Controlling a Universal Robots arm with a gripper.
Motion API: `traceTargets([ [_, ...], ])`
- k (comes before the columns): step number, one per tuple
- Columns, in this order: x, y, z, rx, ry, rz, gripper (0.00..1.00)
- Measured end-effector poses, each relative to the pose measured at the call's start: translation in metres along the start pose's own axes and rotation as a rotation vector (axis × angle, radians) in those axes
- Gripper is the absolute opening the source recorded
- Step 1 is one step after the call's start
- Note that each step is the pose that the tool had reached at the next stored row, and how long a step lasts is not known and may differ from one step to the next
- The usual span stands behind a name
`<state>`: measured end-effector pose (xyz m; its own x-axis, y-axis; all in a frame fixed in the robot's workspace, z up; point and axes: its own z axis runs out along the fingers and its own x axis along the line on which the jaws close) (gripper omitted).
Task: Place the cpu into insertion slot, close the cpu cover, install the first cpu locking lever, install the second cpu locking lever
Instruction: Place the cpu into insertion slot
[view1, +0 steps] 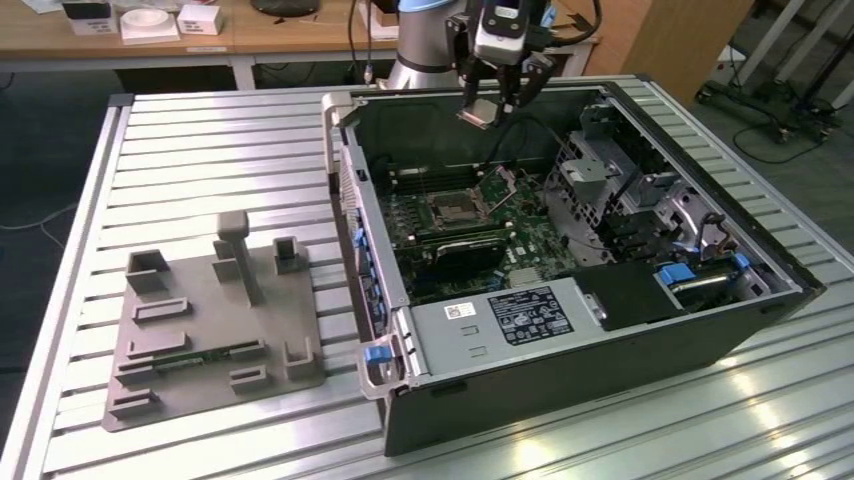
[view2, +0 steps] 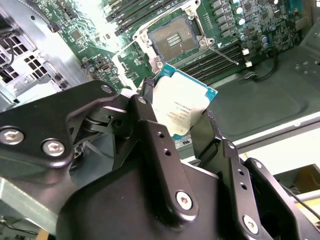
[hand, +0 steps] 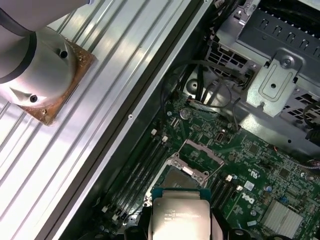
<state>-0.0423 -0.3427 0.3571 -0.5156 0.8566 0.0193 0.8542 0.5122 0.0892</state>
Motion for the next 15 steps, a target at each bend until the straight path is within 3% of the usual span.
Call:
traceTargets([
  [6,0.0007,-0.0012,0.0001,-0.0006,-0.0028,0.032,0.54],
  [15,0.0011,-0.0019,0.0,-0.0008,-0.0031,0.036,0.54],
])
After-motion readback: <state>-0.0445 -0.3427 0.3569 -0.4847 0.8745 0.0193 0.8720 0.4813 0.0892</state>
